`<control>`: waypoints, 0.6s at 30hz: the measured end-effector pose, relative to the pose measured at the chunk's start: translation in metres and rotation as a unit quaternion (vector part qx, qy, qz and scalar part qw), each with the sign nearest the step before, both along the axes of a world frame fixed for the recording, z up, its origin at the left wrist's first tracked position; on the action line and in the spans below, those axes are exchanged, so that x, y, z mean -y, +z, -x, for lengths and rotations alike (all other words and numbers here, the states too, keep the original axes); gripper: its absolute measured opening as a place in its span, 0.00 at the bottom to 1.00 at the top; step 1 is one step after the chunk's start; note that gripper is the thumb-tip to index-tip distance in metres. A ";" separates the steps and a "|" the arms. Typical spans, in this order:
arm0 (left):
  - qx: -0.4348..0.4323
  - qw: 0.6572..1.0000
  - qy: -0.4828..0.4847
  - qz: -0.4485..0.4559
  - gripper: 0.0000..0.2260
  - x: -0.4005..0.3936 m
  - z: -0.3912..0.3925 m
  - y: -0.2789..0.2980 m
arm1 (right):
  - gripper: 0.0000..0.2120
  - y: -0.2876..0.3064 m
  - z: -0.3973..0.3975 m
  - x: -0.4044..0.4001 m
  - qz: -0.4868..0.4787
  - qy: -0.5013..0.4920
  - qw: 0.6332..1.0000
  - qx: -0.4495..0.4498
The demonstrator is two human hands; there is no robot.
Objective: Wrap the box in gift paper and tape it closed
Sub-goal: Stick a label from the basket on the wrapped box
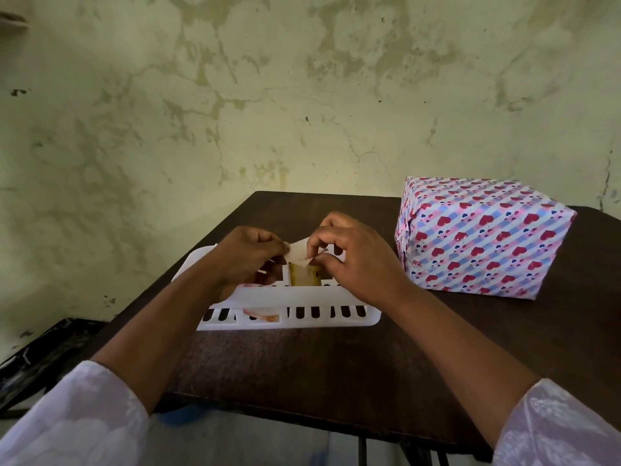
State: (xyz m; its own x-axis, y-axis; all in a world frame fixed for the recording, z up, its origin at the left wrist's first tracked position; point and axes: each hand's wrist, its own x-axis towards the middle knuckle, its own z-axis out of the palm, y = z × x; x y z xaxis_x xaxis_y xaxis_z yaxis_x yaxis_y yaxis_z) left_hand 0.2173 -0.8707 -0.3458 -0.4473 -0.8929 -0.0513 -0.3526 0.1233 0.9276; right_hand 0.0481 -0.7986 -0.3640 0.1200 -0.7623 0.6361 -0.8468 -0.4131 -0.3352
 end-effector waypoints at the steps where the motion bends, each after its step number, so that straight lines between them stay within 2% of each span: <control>1: -0.004 1.000 0.019 0.006 0.06 -0.001 0.000 0.000 | 0.03 0.000 0.001 0.000 0.003 0.004 1.000 0.009; 5: 0.067 0.988 0.081 0.116 0.07 -0.005 0.003 -0.005 | 0.07 0.003 0.005 -0.006 0.026 0.037 0.995 0.086; 10: 0.170 0.956 0.089 0.223 0.07 -0.002 0.005 -0.008 | 0.10 0.023 0.023 -0.032 0.065 0.021 0.978 0.198; 13: 0.228 0.939 0.071 0.246 0.07 0.001 0.004 -0.008 | 0.10 0.029 0.040 -0.045 0.092 0.002 0.969 0.230; 16: 0.290 0.931 0.043 0.218 0.08 0.004 0.006 -0.007 | 0.14 0.030 0.055 -0.058 0.109 -0.028 0.963 0.245; 18: 0.294 0.934 0.030 0.200 0.08 0.003 0.009 -0.005 | 0.14 0.027 0.060 -0.064 0.101 -0.042 0.964 0.241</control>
State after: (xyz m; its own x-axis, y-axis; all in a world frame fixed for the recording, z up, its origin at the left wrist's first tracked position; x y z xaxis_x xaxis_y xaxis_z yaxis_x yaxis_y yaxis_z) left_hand 0.2086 -0.8737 -0.3504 -0.3943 -0.9163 0.0701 -0.8045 0.3811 0.4555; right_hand -0.0121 -0.7346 -0.3366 -0.2822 -0.6116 0.7391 -0.6461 -0.4483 -0.6177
